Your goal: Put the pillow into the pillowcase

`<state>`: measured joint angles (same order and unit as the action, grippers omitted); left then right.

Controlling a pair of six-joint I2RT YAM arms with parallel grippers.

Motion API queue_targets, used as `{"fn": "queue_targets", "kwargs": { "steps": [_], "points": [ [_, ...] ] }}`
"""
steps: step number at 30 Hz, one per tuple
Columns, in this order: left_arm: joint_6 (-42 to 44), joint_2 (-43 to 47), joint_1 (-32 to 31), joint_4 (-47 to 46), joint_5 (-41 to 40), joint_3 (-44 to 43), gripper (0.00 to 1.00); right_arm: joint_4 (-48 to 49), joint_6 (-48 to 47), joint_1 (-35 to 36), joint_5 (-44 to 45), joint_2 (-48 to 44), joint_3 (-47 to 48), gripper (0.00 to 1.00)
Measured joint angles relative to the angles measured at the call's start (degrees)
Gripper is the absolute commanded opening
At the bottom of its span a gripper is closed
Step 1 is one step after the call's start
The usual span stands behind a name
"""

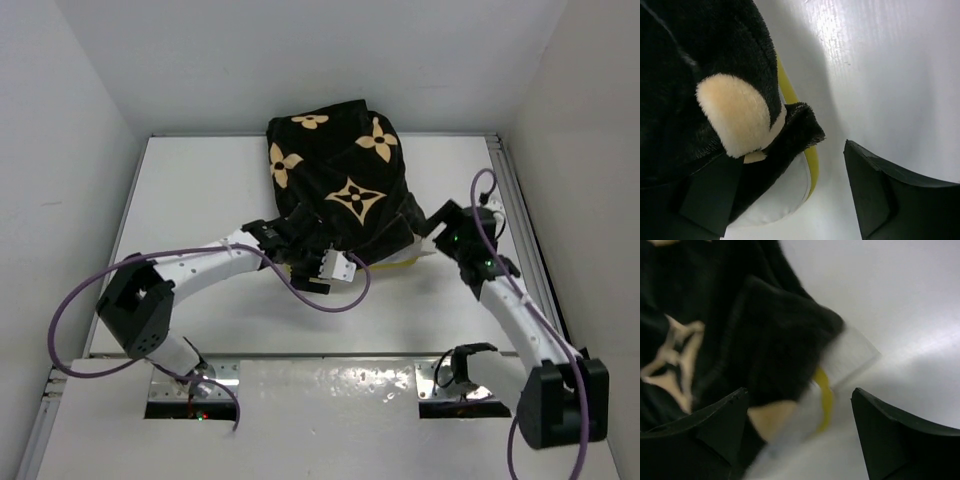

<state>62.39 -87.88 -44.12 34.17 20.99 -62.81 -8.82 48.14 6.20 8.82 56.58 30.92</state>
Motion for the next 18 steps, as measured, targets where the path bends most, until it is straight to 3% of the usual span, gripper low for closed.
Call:
{"fn": "queue_targets", "kwargs": {
  "steps": [5, 9, 11, 12, 13, 15, 16, 17, 18],
  "points": [
    [-3.69, -2.89, -0.15, -10.67, -3.19, 4.9, 0.74, 13.7, 2.08, -5.92, -10.03, 9.97, 4.0, 0.8],
    [-6.6, -3.67, -0.15, -16.11, -5.4, 5.07, 0.4, 15.63, 2.25, -4.81, -14.16, 22.25, 10.47, 0.77],
    [-7.56, -3.93, -0.15, -17.09, -6.01, 4.81, 0.3, 15.82, 2.14, -3.87, -15.5, 27.89, 13.29, 0.75],
    [-7.96, -4.02, -0.13, -17.16, -6.12, 4.5, 0.13, 16.15, 2.16, -3.43, -15.82, 29.97, 13.9, 0.73],
    [-8.59, -4.04, -0.09, -17.05, -6.32, 4.24, 0.03, 16.39, 2.19, -2.95, -16.0, 31.89, 14.1, 0.6],
    [-8.76, -4.02, 0.24, -16.33, -6.36, 3.72, 0.0, 16.24, 2.4, -2.49, -15.74, 34.49, 14.1, 0.41],
    [-8.81, -3.96, 0.37, -15.63, -6.25, 3.54, 0.0, 16.2, 2.43, -2.54, -15.47, 35.3, 14.1, 0.12],
    [-8.59, -3.82, 0.63, -14.62, -5.97, 3.32, 0.0, 15.96, 2.4, -2.62, -15.34, 35.78, 14.14, 0.01],
    [-8.41, -3.52, 1.09, -12.9, -5.51, 2.95, 0.0, 15.41, 2.73, -2.71, -15.13, 35.85, 14.25, 0.0]
  ]
}}
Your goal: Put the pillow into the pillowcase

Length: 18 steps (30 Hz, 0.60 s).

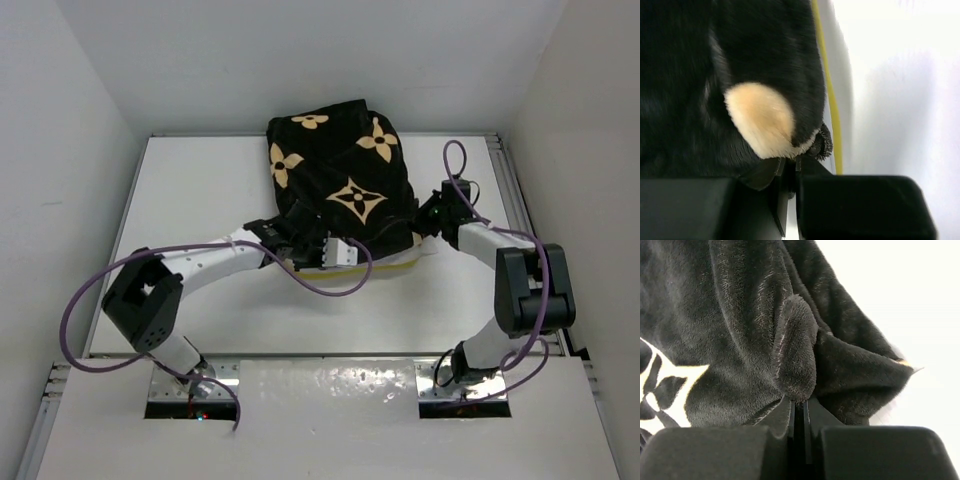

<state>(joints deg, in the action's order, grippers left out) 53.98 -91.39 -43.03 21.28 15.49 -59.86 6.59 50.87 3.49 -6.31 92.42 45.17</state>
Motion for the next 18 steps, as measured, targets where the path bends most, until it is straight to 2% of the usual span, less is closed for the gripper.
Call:
{"fn": "queue_targets", "kwargs": {
  "steps": [4, 11, 13, 15, 16, 18],
  "points": [
    [3.3, 4.31, 4.24, 8.98, 1.14, -1.01, 0.0, -3.34, -0.44, 0.17, 3.19, -3.78, -0.59, 0.0],
    [17.05, 17.62, 18.91, 25.0, 1.25, -0.9, 0.0, -14.45, -2.69, 0.59, 7.17, -28.33, -12.31, 0.0],
    [21.35, 19.61, 20.46, 28.65, 2.08, -0.76, 0.0, -18.67, -2.67, 1.33, 7.43, -33.64, -14.01, 0.0],
    [25.27, 21.14, 21.35, 33.66, 1.18, 0.2, 0.02, -23.34, -2.62, 1.36, 8.96, -39.32, -15.67, 0.52],
    [26.93, 21.88, 21.68, 35.71, 0.59, 1.42, 0.12, -25.24, -2.56, 1.22, 9.75, -41.72, -16.44, 0.74],
    [29.27, 23.71, 21.35, 38.58, -1.07, 4.92, 0.21, -28.76, -3.8, 0.81, 10.25, -45.77, -17.68, 0.99]
  ]
}}
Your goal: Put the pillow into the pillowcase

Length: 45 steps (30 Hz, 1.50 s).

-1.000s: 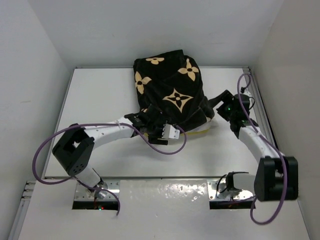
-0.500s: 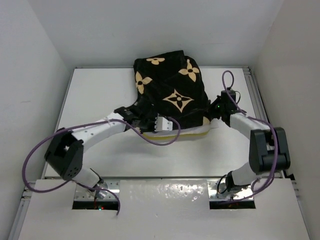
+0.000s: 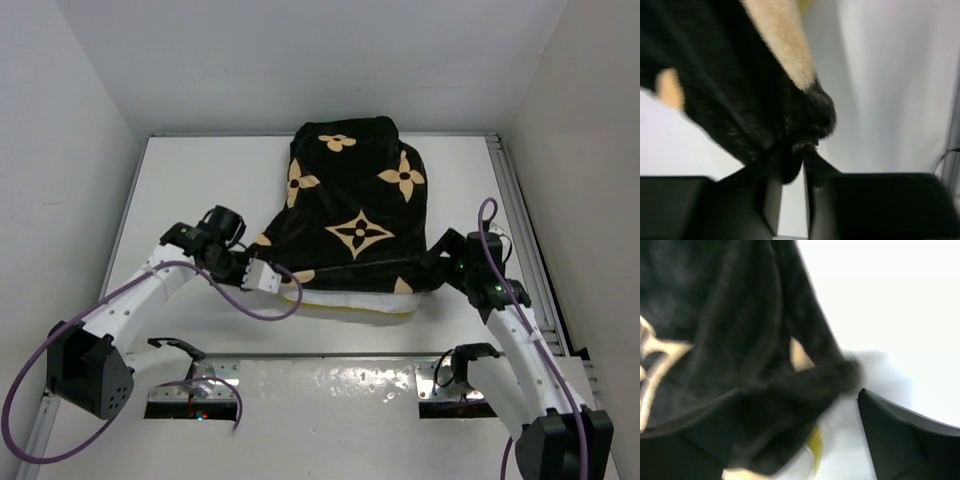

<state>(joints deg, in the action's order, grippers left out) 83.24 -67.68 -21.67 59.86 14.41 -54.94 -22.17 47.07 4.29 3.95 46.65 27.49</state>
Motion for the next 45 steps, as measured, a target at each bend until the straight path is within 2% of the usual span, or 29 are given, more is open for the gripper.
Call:
{"fn": "queue_targets", "kwargs": {
  "steps": [1, 3, 4, 5, 6, 12, 16, 18, 19, 20, 23, 24, 25, 26, 27, 30, 33, 36, 39, 45],
  "points": [
    [0.79, 0.98, -0.57, 1.03, -0.68, 2.08, 0.34, -2.19, -0.85, -0.15, -0.55, -1.14, -0.22, 0.99],
    [1.57, 2.27, -1.9, 2.14, -1.36, 4.68, 0.5, -5.18, -1.55, -0.13, -1.6, -1.68, -0.26, 0.99],
    [1.75, 2.82, -2.56, 2.32, -1.55, 5.46, 0.64, -6.58, -1.81, 0.0, -2.49, -1.9, -0.26, 0.99],
    [1.64, 3.41, -3.32, 2.08, -1.7, 6.01, 0.72, -7.98, -1.92, 0.26, -3.69, -1.92, -0.42, 0.99],
    [0.81, 4.11, -4.15, 1.44, -1.81, 6.29, 0.99, -9.18, -2.03, 0.55, -4.98, -2.51, -0.83, 0.99],
    [-6.4, 4.9, -8.81, -8.24, -0.59, 6.29, 1.0, -8.2, 0.0, 2.51, -12.68, -8.13, -6.23, 0.99],
    [-11.17, 2.8, -13.51, -17.4, 0.55, 7.89, 1.0, -1.68, 3.78, 5.97, -15.28, -6.32, -10.97, 0.99],
    [-13.09, 0.76, -15.74, -22.58, 0.31, 10.78, 1.0, 2.64, 5.64, 7.45, -16.15, -4.85, -13.25, 0.94],
    [-14.1, -0.74, -16.79, -25.44, -0.11, 12.63, 1.0, 5.27, 6.6, 8.31, -16.46, -3.98, -14.4, 0.89],
    [-15.06, -2.58, -17.59, -27.89, -0.66, 14.29, 1.0, 7.96, 7.32, 9.07, -16.63, -2.82, -15.34, 0.72],
    [-16.72, -7.65, -18.99, -36.17, -2.82, 18.25, 1.0, 14.73, 9.33, 11.23, -17.86, 2.05, -15.76, 0.31],
    [-16.98, -8.22, -19.26, -38.62, -3.52, 19.26, 0.95, 16.5, 9.66, 12.07, -18.12, 3.72, -15.43, 0.04],
    [-17.33, -8.28, -19.47, -40.3, -4.04, 20.02, 0.8, 17.38, 9.53, 12.74, -18.12, 4.92, -14.86, 0.0],
    [-17.86, -8.11, -19.65, -41.44, -4.68, 20.55, 0.55, 17.59, 9.79, 13.33, -18.08, 5.92, -13.77, 0.0],
    [-18.45, -8.0, -19.8, -42.21, -5.49, 20.7, 0.02, 17.29, 9.62, 13.77, -17.92, 6.51, -12.63, 0.0],
    [-22.21, -7.91, -18.82, -41.03, -8.15, 16.57, 0.0, 11.21, 7.19, 14.6, -17.38, 7.23, -5.73, 0.0],
    [-28.92, -8.76, -15.32, -33.59, -9.31, 6.1, 0.0, 3.63, 3.65, 14.71, -15.72, 8.17, 7.41, 0.0],
    [-34.4, -10.49, -10.29, -26.01, -9.84, -10.05, 0.0, -1.64, -0.28, 14.51, -12.85, 11.13, 25.57, 0.0],
    [-37.51, -11.32, -6.23, -24.02, -10.43, -27.02, 0.0, -2.93, -3.04, 13.2, -11.15, 14.69, 41.66, 0.0],
    [-40.04, -14.08, -5.03, -20.65, -11.96, -51.69, 0.0, -4.11, -3.34, 11.39, -12.07, 17.27, 57.02, 0.0]
  ]
}}
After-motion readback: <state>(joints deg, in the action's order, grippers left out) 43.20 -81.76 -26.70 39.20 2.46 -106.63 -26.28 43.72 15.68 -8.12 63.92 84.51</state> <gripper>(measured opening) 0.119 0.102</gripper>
